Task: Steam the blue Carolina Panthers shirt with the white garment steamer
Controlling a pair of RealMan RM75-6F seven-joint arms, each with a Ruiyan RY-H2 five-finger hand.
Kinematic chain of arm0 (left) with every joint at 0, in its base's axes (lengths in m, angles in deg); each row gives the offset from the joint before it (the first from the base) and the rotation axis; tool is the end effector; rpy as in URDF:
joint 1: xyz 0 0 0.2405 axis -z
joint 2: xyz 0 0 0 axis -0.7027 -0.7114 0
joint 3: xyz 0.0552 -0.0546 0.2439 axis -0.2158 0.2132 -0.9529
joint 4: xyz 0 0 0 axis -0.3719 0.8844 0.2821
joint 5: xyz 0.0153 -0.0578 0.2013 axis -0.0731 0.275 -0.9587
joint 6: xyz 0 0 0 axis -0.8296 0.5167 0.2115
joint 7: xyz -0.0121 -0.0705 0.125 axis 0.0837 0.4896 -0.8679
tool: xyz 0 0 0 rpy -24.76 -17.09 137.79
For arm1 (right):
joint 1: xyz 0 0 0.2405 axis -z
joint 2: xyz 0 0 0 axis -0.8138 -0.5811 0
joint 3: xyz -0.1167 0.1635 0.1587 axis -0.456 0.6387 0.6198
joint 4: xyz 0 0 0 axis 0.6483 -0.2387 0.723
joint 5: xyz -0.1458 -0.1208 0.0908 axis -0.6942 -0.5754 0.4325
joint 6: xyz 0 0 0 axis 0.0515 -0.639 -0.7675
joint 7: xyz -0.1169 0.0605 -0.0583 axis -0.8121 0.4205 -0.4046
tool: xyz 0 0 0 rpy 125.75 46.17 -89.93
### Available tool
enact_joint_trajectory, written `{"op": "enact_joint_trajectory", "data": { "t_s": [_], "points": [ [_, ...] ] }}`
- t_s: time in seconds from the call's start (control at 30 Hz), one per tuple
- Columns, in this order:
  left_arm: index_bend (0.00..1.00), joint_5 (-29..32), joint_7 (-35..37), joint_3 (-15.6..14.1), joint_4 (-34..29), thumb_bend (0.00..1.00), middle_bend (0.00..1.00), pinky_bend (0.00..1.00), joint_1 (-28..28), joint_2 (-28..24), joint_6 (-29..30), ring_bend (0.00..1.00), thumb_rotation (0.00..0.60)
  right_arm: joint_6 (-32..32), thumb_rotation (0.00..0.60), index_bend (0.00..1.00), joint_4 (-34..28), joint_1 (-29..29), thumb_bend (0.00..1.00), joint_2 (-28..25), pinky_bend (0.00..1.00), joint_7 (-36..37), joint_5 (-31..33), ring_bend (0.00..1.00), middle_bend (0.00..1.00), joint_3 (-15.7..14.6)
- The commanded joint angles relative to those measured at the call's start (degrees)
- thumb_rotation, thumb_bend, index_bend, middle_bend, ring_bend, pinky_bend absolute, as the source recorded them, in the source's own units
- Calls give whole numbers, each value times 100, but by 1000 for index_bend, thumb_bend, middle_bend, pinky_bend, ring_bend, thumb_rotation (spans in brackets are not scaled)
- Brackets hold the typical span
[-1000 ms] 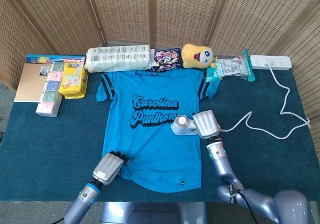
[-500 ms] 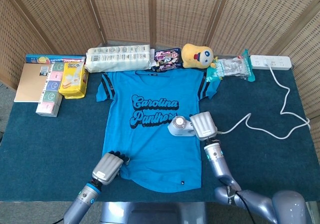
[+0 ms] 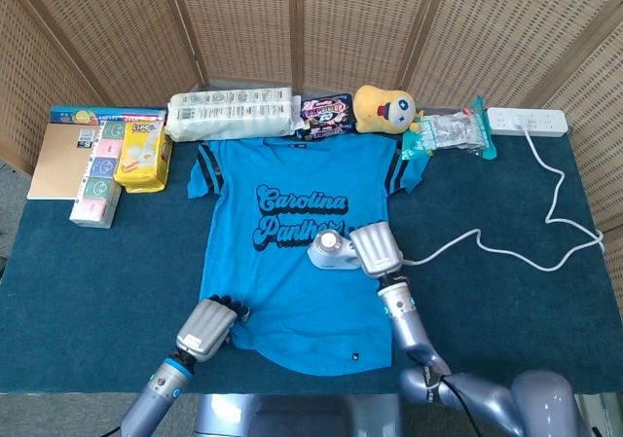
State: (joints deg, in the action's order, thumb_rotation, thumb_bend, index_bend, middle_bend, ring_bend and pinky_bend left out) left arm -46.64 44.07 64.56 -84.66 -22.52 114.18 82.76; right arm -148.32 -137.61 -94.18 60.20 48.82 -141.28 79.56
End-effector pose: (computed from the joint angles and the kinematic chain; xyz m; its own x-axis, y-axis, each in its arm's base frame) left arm -0.1677 0.1893 -0.0633 0.5233 0.2865 0.8026 0.8080 -0.4661 -0.3604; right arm -0.1418 -0.3377 -0.0839 0.6528 0.0503 0.7558 -0.7064 -0.3198 0.6314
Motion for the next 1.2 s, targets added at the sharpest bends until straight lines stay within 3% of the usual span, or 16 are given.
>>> {"op": "enact_joint_trajectory", "data": {
  "t_s": [0.03, 0.77, 0.97, 1.2],
  "points": [
    [469, -14, 20, 0, 5, 604, 493, 463, -4, -1, 7, 420, 600, -16, 600, 744, -81, -3, 282, 13, 684, -8, -53, 736, 719, -45],
    [469, -10, 7, -6, 70, 603, 494, 462, 5, 51, -61, 420, 600, -253, 600, 744, -1165, 406, 279, -784, 679, -115, -735, 736, 720, -819],
    [469, 0, -11, -8, 64, 604, 494, 462, -5, 45, -56, 420, 600, -379, 600, 744, -1172, 535, 279, -1011, 678, 6, -606, 736, 720, -660],
    [469, 15, -70, -12, 41, 603, 493, 463, -4, 65, -69, 420, 600, -554, 600, 744, -1146, 603, 276, -1231, 677, 229, -157, 736, 719, -65]
  ]
}}
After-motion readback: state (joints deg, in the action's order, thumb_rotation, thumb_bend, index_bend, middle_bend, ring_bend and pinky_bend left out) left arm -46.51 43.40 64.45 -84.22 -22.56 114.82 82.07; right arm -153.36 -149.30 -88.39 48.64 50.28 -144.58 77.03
